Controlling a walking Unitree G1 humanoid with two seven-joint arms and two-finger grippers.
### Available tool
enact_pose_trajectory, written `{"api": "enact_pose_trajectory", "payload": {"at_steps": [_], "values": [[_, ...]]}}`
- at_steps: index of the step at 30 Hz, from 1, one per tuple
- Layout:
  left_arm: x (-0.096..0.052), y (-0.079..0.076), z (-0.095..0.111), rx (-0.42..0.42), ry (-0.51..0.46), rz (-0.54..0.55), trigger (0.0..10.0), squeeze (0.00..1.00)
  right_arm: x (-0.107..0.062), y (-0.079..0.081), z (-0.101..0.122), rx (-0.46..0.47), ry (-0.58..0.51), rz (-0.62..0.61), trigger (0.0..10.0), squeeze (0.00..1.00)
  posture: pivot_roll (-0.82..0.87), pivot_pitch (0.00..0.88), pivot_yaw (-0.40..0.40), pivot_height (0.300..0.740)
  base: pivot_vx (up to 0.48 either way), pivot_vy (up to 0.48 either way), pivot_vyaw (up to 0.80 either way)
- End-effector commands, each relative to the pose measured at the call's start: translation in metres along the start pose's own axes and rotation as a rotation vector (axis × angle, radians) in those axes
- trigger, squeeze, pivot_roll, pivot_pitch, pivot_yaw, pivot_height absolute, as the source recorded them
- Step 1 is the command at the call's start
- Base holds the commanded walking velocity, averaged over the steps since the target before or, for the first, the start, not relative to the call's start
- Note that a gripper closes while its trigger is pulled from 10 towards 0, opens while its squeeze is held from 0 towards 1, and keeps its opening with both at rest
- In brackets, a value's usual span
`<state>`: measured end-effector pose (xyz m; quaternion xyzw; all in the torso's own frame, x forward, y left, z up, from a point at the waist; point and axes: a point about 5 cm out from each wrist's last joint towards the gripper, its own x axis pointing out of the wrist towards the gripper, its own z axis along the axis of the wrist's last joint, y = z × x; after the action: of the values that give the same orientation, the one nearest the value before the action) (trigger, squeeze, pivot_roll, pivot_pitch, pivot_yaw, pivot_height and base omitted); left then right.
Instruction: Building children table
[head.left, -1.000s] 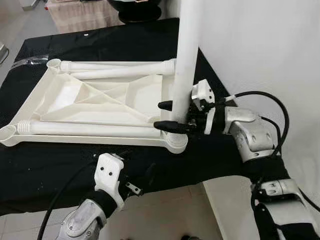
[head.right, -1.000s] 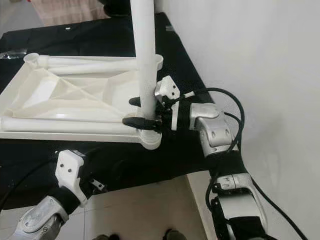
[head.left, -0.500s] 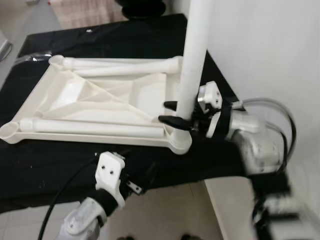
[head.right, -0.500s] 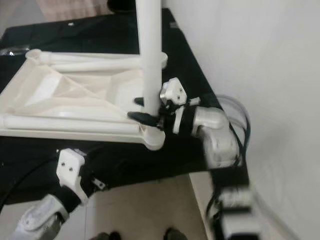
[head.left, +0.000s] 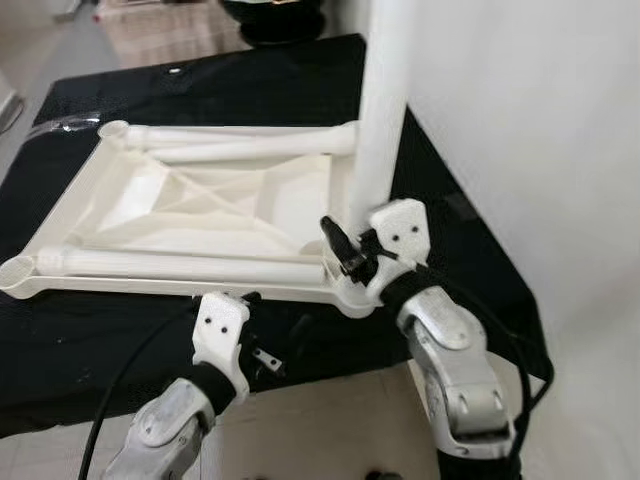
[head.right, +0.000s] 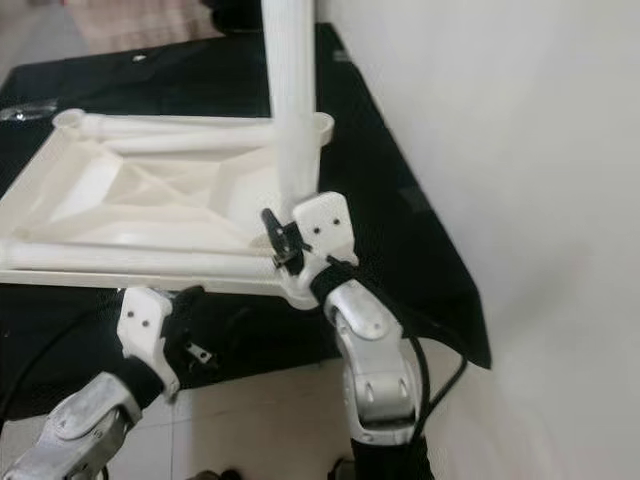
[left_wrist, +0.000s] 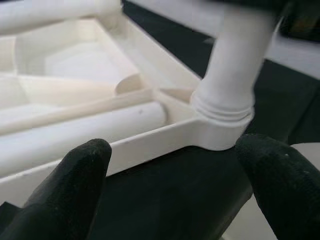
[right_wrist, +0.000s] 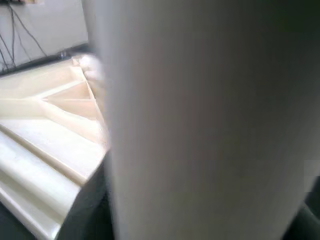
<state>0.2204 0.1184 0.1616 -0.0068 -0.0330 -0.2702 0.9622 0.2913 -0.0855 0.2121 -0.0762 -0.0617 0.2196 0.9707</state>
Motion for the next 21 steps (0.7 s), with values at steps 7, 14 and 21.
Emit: {"api": "enact_pose_trajectory", "payload": {"at_steps": [7, 14, 21], "values": [[-0.003, 0.000, -0.008, -0.011, 0.028, 0.029, 10.0, 0.00, 0.010, -0.006, 0.007, 0.054, -0.039, 0.296, 10.0, 1.00, -0.02, 0.205, 0.001, 0.740, 0.000, 0.000, 0.00], [-0.006, -0.004, -0.006, -0.014, 0.029, 0.020, 10.0, 0.00, 0.022, -0.027, 0.021, -0.058, -0.090, 0.688, 10.0, 0.00, 0.01, 0.222, -0.003, 0.740, 0.000, 0.000, 0.00], [-0.013, -0.009, -0.005, -0.010, 0.036, 0.028, 10.0, 0.00, 0.041, -0.040, 0.026, 0.026, -0.083, 0.853, 8.1, 0.00, 0.05, 0.248, -0.009, 0.740, 0.000, 0.000, 0.00]]}}
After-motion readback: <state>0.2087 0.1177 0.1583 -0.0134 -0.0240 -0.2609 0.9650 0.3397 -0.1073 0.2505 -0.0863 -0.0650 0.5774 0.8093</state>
